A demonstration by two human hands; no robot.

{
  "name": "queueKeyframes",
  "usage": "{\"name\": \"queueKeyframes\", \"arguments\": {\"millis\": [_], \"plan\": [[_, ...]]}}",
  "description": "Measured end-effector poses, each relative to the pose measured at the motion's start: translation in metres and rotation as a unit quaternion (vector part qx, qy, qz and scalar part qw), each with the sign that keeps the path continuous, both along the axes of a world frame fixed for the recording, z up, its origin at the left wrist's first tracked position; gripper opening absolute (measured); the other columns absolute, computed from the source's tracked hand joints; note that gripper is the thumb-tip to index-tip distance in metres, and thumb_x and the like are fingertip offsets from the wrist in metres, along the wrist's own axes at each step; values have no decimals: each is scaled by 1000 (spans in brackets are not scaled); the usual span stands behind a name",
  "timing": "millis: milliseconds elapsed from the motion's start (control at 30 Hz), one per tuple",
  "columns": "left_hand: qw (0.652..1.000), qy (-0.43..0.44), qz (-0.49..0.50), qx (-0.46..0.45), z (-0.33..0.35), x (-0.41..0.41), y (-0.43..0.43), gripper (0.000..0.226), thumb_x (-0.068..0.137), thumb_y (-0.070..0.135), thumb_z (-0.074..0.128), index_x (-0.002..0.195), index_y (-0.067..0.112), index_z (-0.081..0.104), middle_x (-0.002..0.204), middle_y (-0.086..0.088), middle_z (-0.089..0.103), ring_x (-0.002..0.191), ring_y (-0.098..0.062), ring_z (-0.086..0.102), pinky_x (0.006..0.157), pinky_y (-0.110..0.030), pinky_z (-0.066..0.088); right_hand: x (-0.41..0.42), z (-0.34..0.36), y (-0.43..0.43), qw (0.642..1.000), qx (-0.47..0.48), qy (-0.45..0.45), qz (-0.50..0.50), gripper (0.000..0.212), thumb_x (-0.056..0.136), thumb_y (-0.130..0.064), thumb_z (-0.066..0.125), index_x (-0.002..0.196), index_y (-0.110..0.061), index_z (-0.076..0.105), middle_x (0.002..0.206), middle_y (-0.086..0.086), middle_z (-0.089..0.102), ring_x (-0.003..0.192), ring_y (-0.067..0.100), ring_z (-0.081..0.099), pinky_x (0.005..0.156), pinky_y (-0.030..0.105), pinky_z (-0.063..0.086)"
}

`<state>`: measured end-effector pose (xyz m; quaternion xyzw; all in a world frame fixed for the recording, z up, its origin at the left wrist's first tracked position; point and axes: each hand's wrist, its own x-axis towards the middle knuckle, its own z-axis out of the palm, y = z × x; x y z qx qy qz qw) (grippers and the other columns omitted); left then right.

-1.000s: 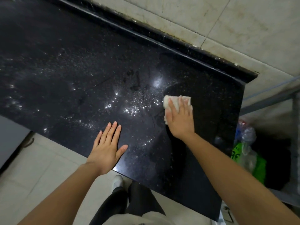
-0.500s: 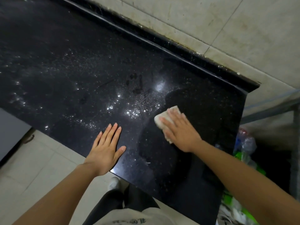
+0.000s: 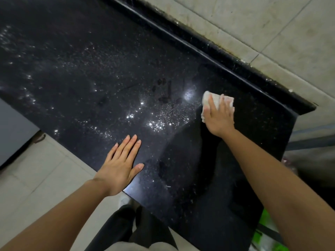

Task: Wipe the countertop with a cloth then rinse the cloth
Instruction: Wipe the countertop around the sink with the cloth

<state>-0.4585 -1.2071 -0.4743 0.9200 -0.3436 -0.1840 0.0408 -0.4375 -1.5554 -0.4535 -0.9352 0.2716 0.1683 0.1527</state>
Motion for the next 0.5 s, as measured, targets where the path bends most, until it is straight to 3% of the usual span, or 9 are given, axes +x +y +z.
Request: {"name": "queueKeyframes", "arguments": {"millis": [167,267,400,500], "plan": [[1000,-1,2,-14,-1,-2,-1,72,93,63,-2,149,19,-6,157,3,-14,141,-8,-25,112,-27,-19,-51,-3,67,969,-11,-18,248,64,92,-55,1,152,-34,5,161,12,-4,148,29,-9,112,40,-17],[999,9,11,-29,0,-2,-2,74,90,65,-2,148,21,-10,156,6,-19,139,-6,-28,111,-27,-21,-83,-13,96,930,-10,-53,362,58,97,-52,14,152,-34,14,161,11,7,148,29,0,119,43,-8],[1000,2,13,-24,1,-2,-1,73,91,63,0,149,20,-9,156,5,-17,140,-7,-27,111,-26,-21,-86,-16,78,898,-4,-69,435,54,99,-50,20,151,-34,17,160,6,12,148,22,6,118,38,-4],[1000,-5,8,-13,1,-3,-2,71,95,62,3,151,17,0,159,1,-7,143,-11,-19,113,-29,-15,-59,-15,49,931,-45,-70,354,59,95,-52,9,151,-34,13,160,9,12,148,24,4,118,39,-6]]}}
